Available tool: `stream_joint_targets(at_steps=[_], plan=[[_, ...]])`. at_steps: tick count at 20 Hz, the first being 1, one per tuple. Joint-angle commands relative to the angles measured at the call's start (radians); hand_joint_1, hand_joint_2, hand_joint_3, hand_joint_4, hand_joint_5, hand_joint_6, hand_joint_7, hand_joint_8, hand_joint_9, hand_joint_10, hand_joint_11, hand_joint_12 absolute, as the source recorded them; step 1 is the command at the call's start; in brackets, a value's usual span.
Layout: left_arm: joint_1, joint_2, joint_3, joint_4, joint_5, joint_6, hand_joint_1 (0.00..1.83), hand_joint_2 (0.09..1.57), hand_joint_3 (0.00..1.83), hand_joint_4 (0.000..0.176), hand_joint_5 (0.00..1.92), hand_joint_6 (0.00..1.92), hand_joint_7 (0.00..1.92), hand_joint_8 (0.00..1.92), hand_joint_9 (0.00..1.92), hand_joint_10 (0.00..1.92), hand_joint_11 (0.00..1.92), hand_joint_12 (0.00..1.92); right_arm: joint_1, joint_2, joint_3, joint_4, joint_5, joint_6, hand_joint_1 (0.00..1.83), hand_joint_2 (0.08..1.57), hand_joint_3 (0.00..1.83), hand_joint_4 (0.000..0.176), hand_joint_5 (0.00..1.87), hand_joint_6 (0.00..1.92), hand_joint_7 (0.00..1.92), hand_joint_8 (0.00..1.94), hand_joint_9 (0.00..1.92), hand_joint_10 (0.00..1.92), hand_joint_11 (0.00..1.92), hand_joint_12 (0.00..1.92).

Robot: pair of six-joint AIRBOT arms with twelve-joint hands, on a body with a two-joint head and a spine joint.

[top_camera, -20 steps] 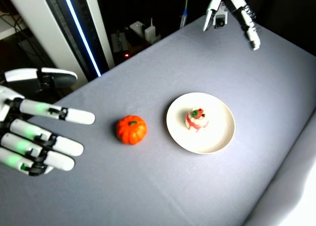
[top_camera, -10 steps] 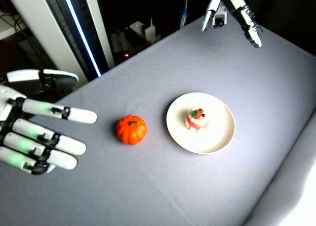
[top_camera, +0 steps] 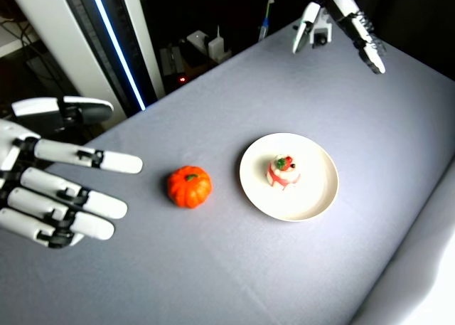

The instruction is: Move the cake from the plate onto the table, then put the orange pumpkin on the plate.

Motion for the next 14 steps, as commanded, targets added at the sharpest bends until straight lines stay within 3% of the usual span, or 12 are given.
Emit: stream_joint_targets(at_steps=[1,2,3,4,5,6,8,9,10,12,14], plan=[[-0.027,-0.003,0.01,0.005,-0.074,-0.006,0.78,0.89,0.0,0.0,0.0,0.0,0.0,0.0,0.0,0.0,0.03,0.01,0.008,0.005,0.003,0.017,0.125,0.003,0.47,0.59,0.2,0.176,0.0,0.0,0.0,0.0,0.0,0.0,0.0,1.92],[-0.064,-0.015,0.024,0.028,-0.05,-0.006,0.57,0.87,0.0,0.0,0.0,0.0,0.0,0.0,0.05,0.02,0.22,0.1,0.008,0.005,0.003,0.015,0.125,0.003,0.49,0.58,0.2,0.176,0.0,0.0,0.0,0.0,0.0,0.0,0.0,1.92],[-0.091,-0.028,0.038,0.047,-0.027,-0.006,0.76,0.89,0.0,0.0,0.0,0.0,0.0,0.0,0.01,0.0,0.04,0.02,0.008,0.005,0.003,0.015,0.125,0.003,0.49,0.58,0.2,0.176,0.0,0.0,0.0,0.0,0.0,0.0,0.0,1.92],[-0.123,-0.048,0.06,0.069,0.005,-0.006,0.87,0.92,0.0,0.0,0.0,0.0,0.0,0.0,0.0,0.0,0.01,0.0,0.008,0.004,0.004,0.015,0.125,0.003,0.49,0.58,0.19,0.176,0.0,0.0,0.0,0.0,0.0,0.0,0.0,1.92],[-0.144,-0.064,0.075,0.087,0.026,-0.006,0.83,0.92,0.04,0.0,0.05,0.01,0.14,0.0,0.25,0.05,0.03,1.17,0.008,0.004,0.004,0.015,0.125,0.003,0.51,0.58,0.19,0.176,0.0,0.0,0.0,0.0,0.0,0.0,0.0,1.92],[-0.164,-0.081,0.094,0.11,0.051,-0.006,0.88,0.89,0.03,0.0,0.04,0.01,0.2,0.01,0.45,0.13,0.18,1.49,0.008,0.003,0.004,0.015,0.125,0.003,0.51,0.59,0.19,0.176,0.0,0.0,0.0,0.0,0.0,0.0,0.0,1.92],[-0.208,-0.093,0.116,0.146,0.085,-0.006,0.84,0.85,0.0,0.0,0.06,0.0,0.32,0.03,0.58,0.18,0.3,1.55,0.008,0.001,0.007,0.014,0.124,0.003,0.5,0.6,0.19,0.176,0.0,0.0,0.0,0.0,0.0,0.0,0.0,1.92],[-0.236,-0.101,0.124,0.172,0.112,-0.006,0.93,0.95,0.03,0.0,0.09,0.01,0.32,0.02,0.56,0.18,0.28,1.62,0.008,0.001,0.007,0.013,0.124,0.003,0.51,0.6,0.19,0.176,0.0,0.0,0.0,0.0,0.0,0.0,0.0,1.92],[-0.266,-0.117,0.14,0.207,0.146,-0.006,0.89,0.97,0.03,0.0,0.09,0.0,0.32,0.01,0.56,0.2,0.29,1.68,0.008,0.001,0.008,0.013,0.124,0.003,0.51,0.6,0.19,0.176,0.0,0.0,0.0,0.0,0.0,0.0,0.0,1.92],[-0.296,-0.144,0.173,0.258,0.175,-0.006,0.72,0.84,0.0,0.0,0.14,0.01,0.4,0.02,0.58,0.35,0.38,1.62,0.005,0.0,0.009,0.013,0.124,0.003,0.52,0.62,0.2,0.176,0.0,0.0,0.0,0.0,0.0,0.0,0.0,1.92],[-0.314,-0.148,0.177,0.28,0.189,-0.006,0.7,0.8,0.0,0.0,0.14,0.0,0.42,0.01,0.58,0.37,0.39,1.57,0.005,-0.001,0.009,0.011,0.123,0.003,0.51,0.63,0.2,0.176,0.0,0.0,0.0,0.0,0.0,0.0,0.0,1.92]])
